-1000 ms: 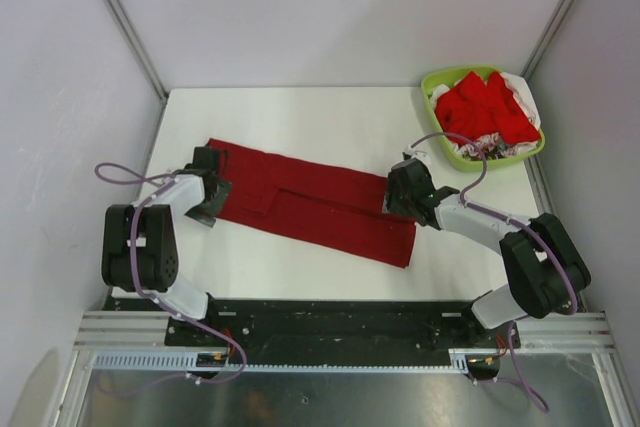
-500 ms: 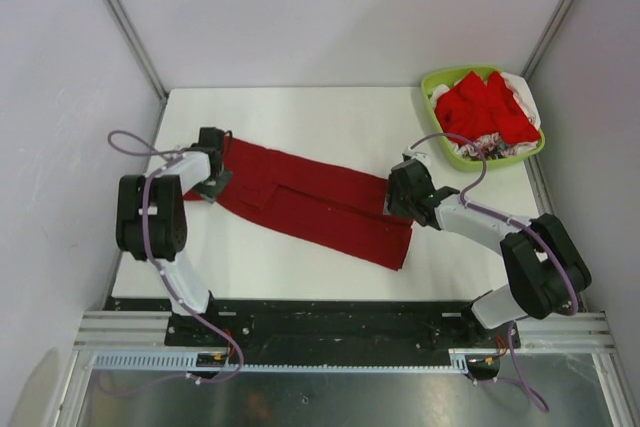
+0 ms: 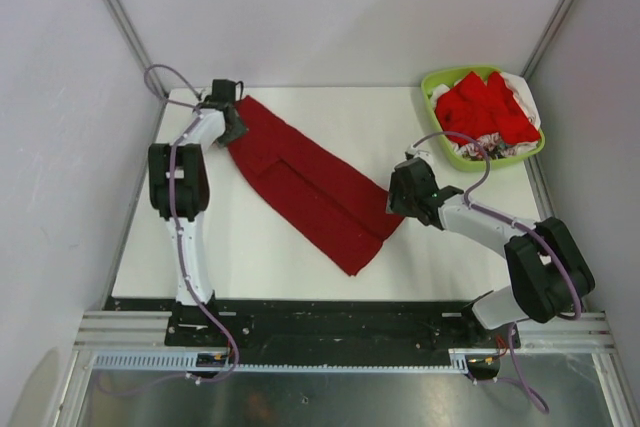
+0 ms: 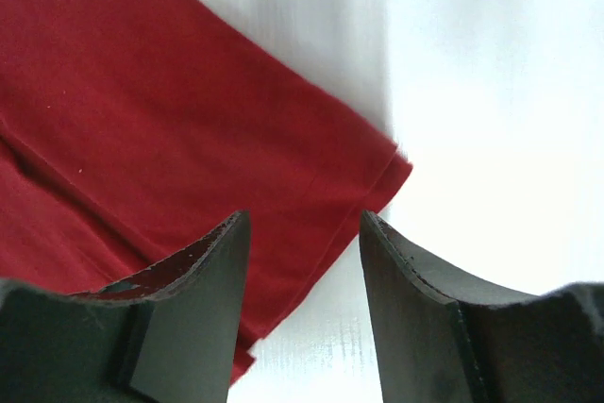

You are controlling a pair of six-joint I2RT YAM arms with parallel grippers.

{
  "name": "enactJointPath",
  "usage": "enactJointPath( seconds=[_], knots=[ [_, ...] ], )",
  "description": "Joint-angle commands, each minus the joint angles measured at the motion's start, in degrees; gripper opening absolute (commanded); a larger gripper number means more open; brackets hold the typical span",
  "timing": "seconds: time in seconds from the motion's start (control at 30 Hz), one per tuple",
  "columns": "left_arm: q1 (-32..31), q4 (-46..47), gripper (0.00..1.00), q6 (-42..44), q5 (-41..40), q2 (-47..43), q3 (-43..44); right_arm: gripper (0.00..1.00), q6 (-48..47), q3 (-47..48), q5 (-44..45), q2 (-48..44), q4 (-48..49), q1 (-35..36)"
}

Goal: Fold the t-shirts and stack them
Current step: Rotate the tshirt 80 degrees

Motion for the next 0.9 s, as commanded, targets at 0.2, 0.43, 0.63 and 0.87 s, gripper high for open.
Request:
enactJointPath(
  seconds=[0.2, 0.43, 0.63, 0.87],
  knots=[
    [-1.6, -4.5, 0.55, 9.2, 6.2, 11.3, 20.0, 0.55, -1.6, 2.4, -2.4, 3.3, 3.1, -3.0],
    [-0.5, -5.3, 0.63, 7.7, 5.0, 7.0, 16.7, 0.55, -2.6, 2.7, -3.2, 7.2, 5.8, -5.8],
    [0.4, -5.4, 0.72, 1.3, 2.1, -6.0, 3.3, 0.55, -4.5, 3.0, -1.5, 7.6, 7.0, -7.9],
    [-2.2, -5.2, 0.7, -13.6, 2.5, -21.2, -19.0, 0.55, -7.1, 3.1, -5.7, 8.9, 10.0, -8.4]
  ],
)
